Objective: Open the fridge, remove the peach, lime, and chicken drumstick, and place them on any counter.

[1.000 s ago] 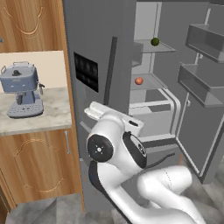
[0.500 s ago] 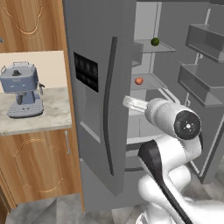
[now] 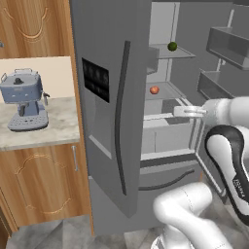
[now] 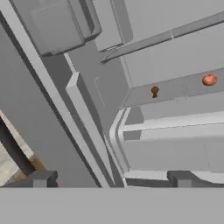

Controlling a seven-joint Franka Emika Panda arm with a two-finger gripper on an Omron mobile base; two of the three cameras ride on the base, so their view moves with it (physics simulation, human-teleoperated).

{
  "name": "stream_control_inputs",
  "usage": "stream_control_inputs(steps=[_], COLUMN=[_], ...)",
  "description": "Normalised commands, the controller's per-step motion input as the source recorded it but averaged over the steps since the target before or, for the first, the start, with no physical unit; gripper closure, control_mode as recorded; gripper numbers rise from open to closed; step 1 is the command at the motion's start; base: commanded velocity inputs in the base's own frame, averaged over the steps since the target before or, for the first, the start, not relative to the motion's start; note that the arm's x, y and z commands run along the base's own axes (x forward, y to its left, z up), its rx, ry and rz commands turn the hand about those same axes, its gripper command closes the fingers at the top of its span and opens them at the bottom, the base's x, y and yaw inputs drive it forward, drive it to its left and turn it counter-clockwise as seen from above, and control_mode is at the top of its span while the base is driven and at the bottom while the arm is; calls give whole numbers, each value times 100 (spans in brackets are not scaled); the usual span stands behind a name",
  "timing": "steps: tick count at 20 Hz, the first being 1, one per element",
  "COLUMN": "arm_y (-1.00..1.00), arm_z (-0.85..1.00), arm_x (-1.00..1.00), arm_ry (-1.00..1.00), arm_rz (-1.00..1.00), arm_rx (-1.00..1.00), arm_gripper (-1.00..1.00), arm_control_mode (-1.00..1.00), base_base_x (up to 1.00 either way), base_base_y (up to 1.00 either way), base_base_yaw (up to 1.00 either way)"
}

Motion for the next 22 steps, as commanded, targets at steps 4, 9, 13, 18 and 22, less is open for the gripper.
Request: stream_control_inputs(steps=[4,9,13,18,22], arm_y=[0,17,90,100,100], arm_z=[-7,-40,-46,-24,-25], arm_x=[78,71,29,4,-6], arm_ry=[2,2,0,7,0], arm_rz=[13,20,31,37,41], arm_rx=[4,2,2,3,1], arm_gripper=[-100,-100,-100,-100,-100], arm_control_mode=[-100,-100,-100,-100,-100], base_base_x=[0,0,0,0,0], base_base_y=[0,0,0,0,0], base_base_yaw=[0,0,0,0,0])
